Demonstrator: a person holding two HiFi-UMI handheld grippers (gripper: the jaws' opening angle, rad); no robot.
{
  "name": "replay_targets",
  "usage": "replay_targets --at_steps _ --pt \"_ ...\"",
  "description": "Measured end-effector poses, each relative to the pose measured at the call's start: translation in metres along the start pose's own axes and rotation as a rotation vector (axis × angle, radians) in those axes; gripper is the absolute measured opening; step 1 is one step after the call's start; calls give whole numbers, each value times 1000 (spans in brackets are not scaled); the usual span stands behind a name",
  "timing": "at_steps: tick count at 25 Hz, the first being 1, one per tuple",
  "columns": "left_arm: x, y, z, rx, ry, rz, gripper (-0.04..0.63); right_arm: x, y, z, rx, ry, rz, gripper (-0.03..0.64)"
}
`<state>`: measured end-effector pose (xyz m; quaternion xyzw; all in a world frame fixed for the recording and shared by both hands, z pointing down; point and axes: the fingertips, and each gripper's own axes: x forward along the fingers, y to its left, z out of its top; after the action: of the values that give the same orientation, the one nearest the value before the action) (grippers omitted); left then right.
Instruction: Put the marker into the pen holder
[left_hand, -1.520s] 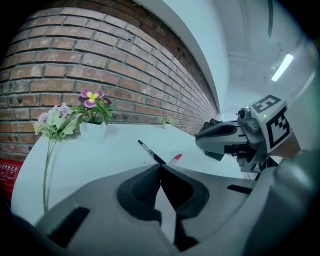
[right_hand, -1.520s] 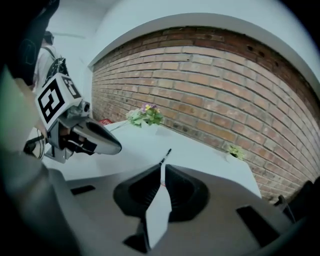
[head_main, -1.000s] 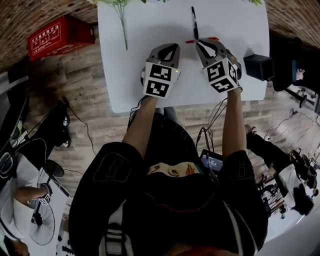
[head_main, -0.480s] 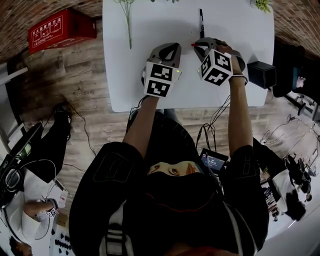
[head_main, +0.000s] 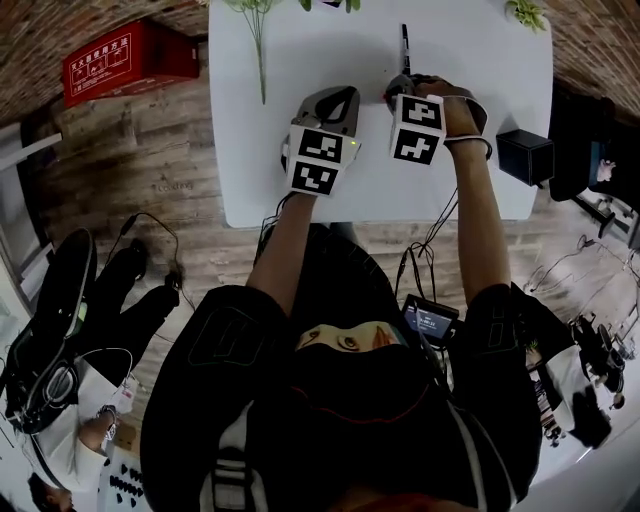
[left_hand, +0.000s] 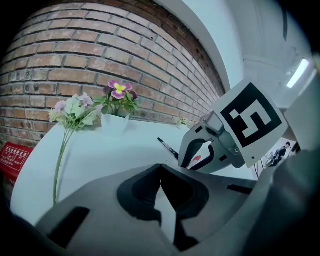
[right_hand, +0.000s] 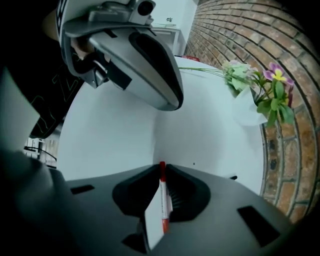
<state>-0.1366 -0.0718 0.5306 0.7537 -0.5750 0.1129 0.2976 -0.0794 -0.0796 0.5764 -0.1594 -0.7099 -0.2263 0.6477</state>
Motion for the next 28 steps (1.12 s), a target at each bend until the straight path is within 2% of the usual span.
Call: replay_targets --at_steps 4,9,15,22,28 --pt "0 12 0 -7 -1 29 2 -2 -1 0 23 -31 -33 44" --pt "6 4 1 13 2 13 2 -17 -4 -7 151 -120 -124 44" --pt "15 -26 8 55 1 -51 2 -55 -13 -16 375 -272 -274 44" --pt "18 -64 18 118 1 -135 2 -100 -11 -48 667 -413 -451 44" --pt "18 -93 27 176 -5 -200 2 -133 3 -79 968 -588 -581 43"
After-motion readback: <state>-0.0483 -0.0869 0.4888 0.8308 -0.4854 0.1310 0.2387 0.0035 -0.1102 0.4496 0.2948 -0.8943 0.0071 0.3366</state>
